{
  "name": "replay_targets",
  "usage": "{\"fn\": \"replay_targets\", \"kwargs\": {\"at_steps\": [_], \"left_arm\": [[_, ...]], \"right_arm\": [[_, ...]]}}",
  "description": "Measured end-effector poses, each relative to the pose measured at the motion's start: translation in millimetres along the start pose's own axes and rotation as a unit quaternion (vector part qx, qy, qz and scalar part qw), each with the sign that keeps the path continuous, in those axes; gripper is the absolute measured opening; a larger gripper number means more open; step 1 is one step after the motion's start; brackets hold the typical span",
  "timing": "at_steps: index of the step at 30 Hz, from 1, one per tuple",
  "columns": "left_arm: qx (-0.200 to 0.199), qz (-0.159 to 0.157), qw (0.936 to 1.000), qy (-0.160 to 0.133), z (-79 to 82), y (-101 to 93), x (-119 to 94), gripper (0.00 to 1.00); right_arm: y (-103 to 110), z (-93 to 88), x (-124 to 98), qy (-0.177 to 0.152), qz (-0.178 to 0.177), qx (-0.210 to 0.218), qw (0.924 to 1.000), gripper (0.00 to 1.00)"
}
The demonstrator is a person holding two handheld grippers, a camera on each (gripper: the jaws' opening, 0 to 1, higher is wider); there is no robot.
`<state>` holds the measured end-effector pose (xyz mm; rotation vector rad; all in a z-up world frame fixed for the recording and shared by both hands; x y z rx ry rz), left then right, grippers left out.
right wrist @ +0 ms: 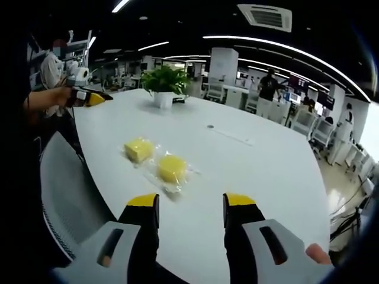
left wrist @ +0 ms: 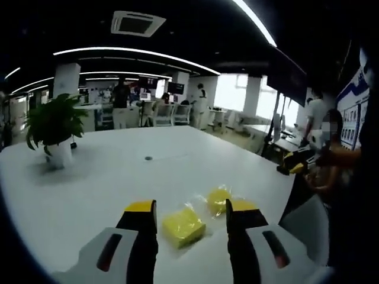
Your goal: Compare the silicone blocks by pressing each to a similar depth, holding the contact briefly, and releasing to observe deformation and rebound differences across the visible hardness samples.
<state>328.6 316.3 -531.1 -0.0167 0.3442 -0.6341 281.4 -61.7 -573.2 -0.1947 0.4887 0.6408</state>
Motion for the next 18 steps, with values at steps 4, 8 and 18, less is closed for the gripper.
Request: {"fn": "replay_targets", "kwargs": {"at_steps": [4, 8, 18], "left_arm": [[-0.018, -0.030, 0.9994, 0.008, 5.2, -10.2, 22.1, 0.45], [-0.027, -0.051, 0.9982, 0.017, 7.7, -20.8, 44.1, 0.44], [-0.103, -0.106, 0.9874, 0.059, 0.5, -36.1, 91.5, 0.41]], "right_arm": [[-4.5, -7.9, -4.9, 0.007, -0.010, 0.004, 0.9999, 0.38], [-7.3, -13.6, -9.5, 0.011, -0.017, 0.008, 0.9998, 0.36], [-15.1, -22.0, -18.6, 0.018, -0.037, 0.020, 0.9990, 0.35]]}}
Point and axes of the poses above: the point that each gripper's makers call its tool centre point, and the gripper's own axes: x roughly forward along the fingers, y roughly to its left, z roughly out of its top, the point moved 2 cm from there along -x, roughly backward along the fingers, and after that the axes turned 4 degrees about x, right-handed, at the moved point
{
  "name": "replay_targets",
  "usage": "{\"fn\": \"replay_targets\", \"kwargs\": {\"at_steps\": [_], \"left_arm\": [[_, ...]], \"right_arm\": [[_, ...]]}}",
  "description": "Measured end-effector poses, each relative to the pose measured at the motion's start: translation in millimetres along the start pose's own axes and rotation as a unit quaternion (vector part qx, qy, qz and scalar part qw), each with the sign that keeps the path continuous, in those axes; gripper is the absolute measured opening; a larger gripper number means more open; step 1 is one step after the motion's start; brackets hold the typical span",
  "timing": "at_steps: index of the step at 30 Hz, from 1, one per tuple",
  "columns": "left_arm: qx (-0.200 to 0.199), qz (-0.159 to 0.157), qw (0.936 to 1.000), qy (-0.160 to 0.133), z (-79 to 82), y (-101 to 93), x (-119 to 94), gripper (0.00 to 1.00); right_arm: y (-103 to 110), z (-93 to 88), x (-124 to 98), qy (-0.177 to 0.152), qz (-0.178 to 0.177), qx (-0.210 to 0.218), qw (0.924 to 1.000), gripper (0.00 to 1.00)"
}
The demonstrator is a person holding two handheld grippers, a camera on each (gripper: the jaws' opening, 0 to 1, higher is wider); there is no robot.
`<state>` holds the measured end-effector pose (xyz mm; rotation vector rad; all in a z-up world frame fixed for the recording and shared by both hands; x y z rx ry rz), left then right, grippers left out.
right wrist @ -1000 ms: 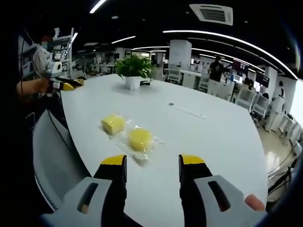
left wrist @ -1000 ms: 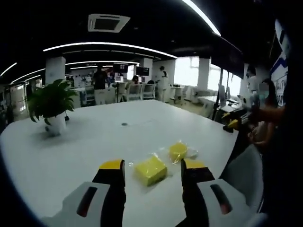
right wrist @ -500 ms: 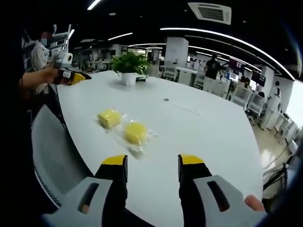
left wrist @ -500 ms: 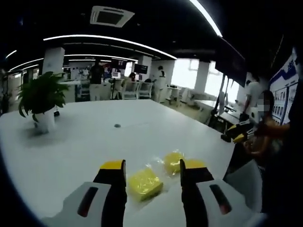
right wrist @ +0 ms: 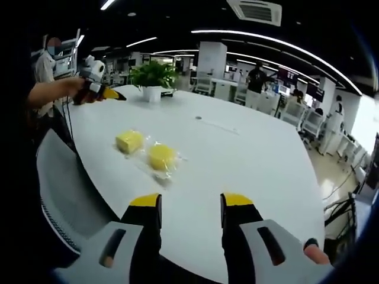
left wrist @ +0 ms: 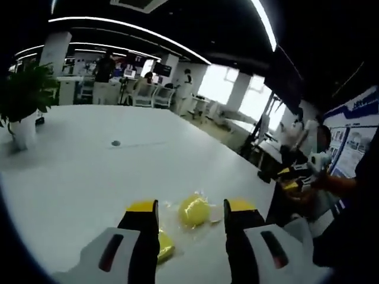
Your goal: Compare the silicone blocks by pressing each to a similar depth, holding the contact briefly, and releasing to observe deformation and rebound differences across the visible hardness samples.
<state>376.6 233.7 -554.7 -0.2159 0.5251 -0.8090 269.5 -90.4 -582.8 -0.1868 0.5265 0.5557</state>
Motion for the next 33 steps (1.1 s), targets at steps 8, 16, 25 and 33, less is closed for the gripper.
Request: {"fn": "replay_targets", "kwargs": {"at_steps": [8, 16, 25, 33], "left_arm": [[-0.058, -0.005, 0.9979, 0.029, -11.6, 11.9, 43.2, 0.38], [-0.135, 0.008, 0.9892, 0.057, -28.3, 29.1, 78.5, 0.32], [-0.128, 0.034, 0.9856, 0.105, -55.9, 45.2, 107.0, 0.34], [-0.118, 0.055, 0.9821, 0.136, -74.2, 51.2, 126.9, 0.39]], "right_arm": [[2.6, -7.5, 1.9, 0.012, -0.004, 0.006, 0.9999, 0.35], [1.6, -11.9, 2.3, 0.025, -0.008, 0.003, 0.9997, 0.34], [-1.7, -21.0, 3.6, 0.037, -0.015, 0.006, 0.9992, 0.34], [-0.9, -24.0, 7.0, 0.048, -0.013, -0.005, 0.9987, 0.33]]}}
Point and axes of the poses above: the point that each gripper's makers call its tool centre point, and the gripper's own axes: x roughly forward along the fingers, y roughly to its left, z roughly out of its top, the point moved 2 cm from there along -x, roughly backward along the fingers, and after that the axes turned 4 degrees about x, right-handed, at the moved point
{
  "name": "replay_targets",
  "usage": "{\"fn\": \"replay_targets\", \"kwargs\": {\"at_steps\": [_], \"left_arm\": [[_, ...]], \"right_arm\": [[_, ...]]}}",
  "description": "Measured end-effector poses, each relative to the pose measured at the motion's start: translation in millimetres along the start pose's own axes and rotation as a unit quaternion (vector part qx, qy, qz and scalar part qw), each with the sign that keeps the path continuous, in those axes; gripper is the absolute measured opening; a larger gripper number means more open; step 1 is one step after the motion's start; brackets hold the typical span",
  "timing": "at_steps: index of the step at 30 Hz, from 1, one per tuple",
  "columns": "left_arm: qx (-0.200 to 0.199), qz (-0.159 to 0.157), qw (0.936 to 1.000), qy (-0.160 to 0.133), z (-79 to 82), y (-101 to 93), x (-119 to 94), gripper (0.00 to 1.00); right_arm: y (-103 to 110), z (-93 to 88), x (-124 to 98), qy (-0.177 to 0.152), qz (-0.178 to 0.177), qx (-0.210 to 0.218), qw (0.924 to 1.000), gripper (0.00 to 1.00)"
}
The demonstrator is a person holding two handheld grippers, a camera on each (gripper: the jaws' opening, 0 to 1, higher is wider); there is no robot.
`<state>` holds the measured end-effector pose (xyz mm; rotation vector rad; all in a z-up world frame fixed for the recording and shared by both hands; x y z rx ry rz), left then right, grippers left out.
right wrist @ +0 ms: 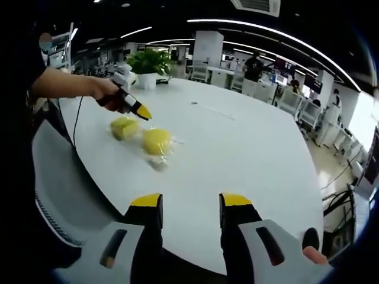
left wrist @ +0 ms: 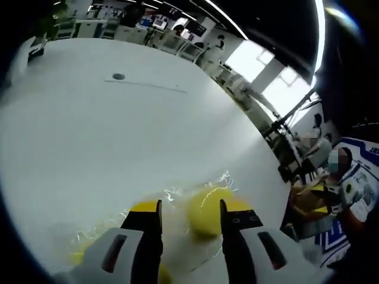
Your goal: Compare the silicone blocks by pressing each to a similar depth, holding the contact briefly, and releasing to observe deformation and rebound differences across the visible hardness samples.
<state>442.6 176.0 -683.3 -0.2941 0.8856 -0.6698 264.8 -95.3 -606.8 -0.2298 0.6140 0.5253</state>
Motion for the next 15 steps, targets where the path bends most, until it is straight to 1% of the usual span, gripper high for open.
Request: {"fn": "replay_targets", "kwargs": {"at_steps": [2, 4, 9, 12, 15], "left_arm": [[-0.004, 0.000, 1.0000, 0.008, -3.4, 0.2, 6.1, 0.39], [-0.010, 0.004, 0.9999, 0.008, -4.4, 1.8, 11.1, 0.38], [-0.057, 0.000, 0.9984, -0.003, -0.8, 1.4, 20.7, 0.36], [-0.080, 0.000, 0.9968, 0.002, -1.8, 3.6, 27.6, 0.35], [-0.092, 0.001, 0.9957, 0.011, -4.8, 5.1, 33.9, 0.36]], "right_arm": [[0.1, -1.2, 0.8, 0.003, 0.001, -0.003, 1.0000, 0.33], [0.1, -2.8, 1.5, 0.006, 0.002, -0.003, 1.0000, 0.33], [0.7, -7.8, 2.4, 0.011, 0.004, -0.003, 0.9999, 0.32], [0.2, -9.3, 2.5, 0.013, 0.006, -0.002, 0.9999, 0.32], [-0.3, -9.7, 2.6, 0.012, 0.005, -0.002, 0.9999, 0.32]]}}
Point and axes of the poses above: the point that each gripper's makers call its tool centre point, and the gripper's own axes: x roughly forward along the fingers, y roughly to its left, z roughly out of its top, the point moved 2 cm from there along -x, roughly backward along the fingers, and after that the axes turned 4 degrees about x, right-handed, at the moved point
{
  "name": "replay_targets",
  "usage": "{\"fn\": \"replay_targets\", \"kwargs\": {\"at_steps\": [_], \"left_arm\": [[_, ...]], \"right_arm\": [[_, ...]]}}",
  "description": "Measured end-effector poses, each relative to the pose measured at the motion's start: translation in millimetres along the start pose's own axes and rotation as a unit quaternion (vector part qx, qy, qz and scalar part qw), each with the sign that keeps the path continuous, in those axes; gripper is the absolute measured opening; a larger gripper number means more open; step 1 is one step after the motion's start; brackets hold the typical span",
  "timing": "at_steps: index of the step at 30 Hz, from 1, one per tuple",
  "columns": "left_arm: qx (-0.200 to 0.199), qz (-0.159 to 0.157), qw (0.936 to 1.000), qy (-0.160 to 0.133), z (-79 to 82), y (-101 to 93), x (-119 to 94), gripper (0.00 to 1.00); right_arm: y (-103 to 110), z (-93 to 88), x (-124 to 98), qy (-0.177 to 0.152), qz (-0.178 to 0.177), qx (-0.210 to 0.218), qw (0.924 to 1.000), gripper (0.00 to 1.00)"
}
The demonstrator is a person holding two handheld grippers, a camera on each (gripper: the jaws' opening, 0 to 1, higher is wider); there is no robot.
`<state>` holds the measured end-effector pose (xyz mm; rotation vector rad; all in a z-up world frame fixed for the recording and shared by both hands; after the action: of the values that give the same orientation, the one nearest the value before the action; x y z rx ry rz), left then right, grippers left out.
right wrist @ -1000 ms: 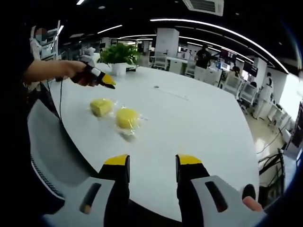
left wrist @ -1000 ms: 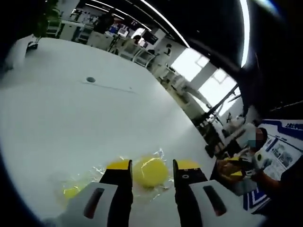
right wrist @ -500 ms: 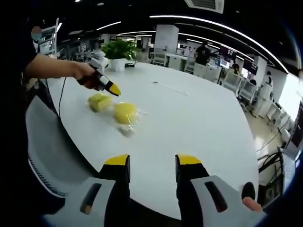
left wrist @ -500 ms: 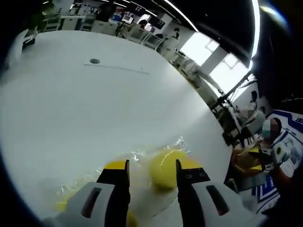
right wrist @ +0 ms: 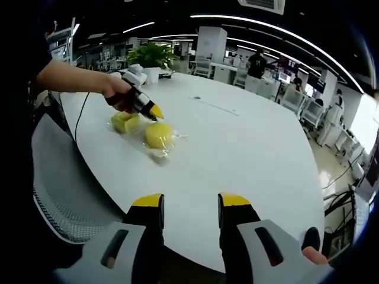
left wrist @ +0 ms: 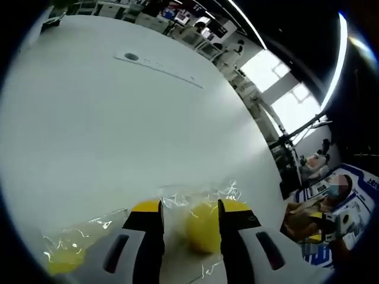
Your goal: Compare the silicone blocks by pressing each to a similar depth, holding the contact briefly, and releasing to observe deformation and rebound differences across the visible hardness samples.
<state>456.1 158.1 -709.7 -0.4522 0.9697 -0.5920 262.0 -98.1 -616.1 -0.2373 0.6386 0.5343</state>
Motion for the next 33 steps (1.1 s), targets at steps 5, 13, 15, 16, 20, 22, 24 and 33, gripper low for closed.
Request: {"fn": "replay_targets", "kwargs": {"at_steps": [5, 13, 15, 16, 20, 22, 24, 33], "left_arm": [[-0.044, -0.011, 0.9990, 0.003, -3.7, 1.4, 7.9, 0.29], [-0.092, -0.027, 0.9953, 0.010, -4.1, 0.5, 13.8, 0.18], [-0.083, -0.029, 0.9961, 0.011, -4.7, -1.0, 14.9, 0.17], [-0.077, -0.029, 0.9965, 0.012, -4.9, -1.3, 15.7, 0.15], [-0.050, -0.030, 0.9983, 0.009, -5.3, -2.0, 17.9, 0.13], [-0.043, -0.031, 0.9986, 0.004, -4.1, -2.6, 18.4, 0.09], [-0.036, -0.036, 0.9987, 0.001, -3.5, -5.0, 19.0, 0.02], [0.016, -0.066, 0.9976, -0.014, -5.5, -12.9, 16.0, 0.00]], "right_arm": [[-3.6, -1.6, 0.0, 0.002, -0.005, 0.002, 1.0000, 0.31], [-3.0, -1.5, 1.2, 0.001, -0.001, 0.006, 1.0000, 0.30], [-3.0, -1.5, 1.8, 0.001, 0.000, 0.005, 1.0000, 0.30], [-3.0, -1.6, 2.1, 0.002, 0.000, 0.005, 1.0000, 0.30], [-1.8, -1.6, 4.1, 0.003, 0.003, 0.004, 1.0000, 0.30], [-0.7, -1.0, 4.8, 0.002, 0.005, 0.005, 1.0000, 0.29], [-0.4, -1.6, 5.1, 0.003, 0.005, 0.003, 1.0000, 0.29], [0.0, -5.2, 2.2, 0.005, 0.004, 0.005, 1.0000, 0.28]]}}
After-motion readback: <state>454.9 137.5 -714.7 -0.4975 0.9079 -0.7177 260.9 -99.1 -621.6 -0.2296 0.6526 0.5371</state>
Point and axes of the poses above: the point that each gripper's makers call its tool centre point, and the gripper's own axes: x roughly forward along the fingers, y roughly to its left, z roughly out of its top, the point moved 2 cm from there along -x, roughly backward along the fingers, and after that the axes turned 4 degrees about x, right-handed, at the moved point
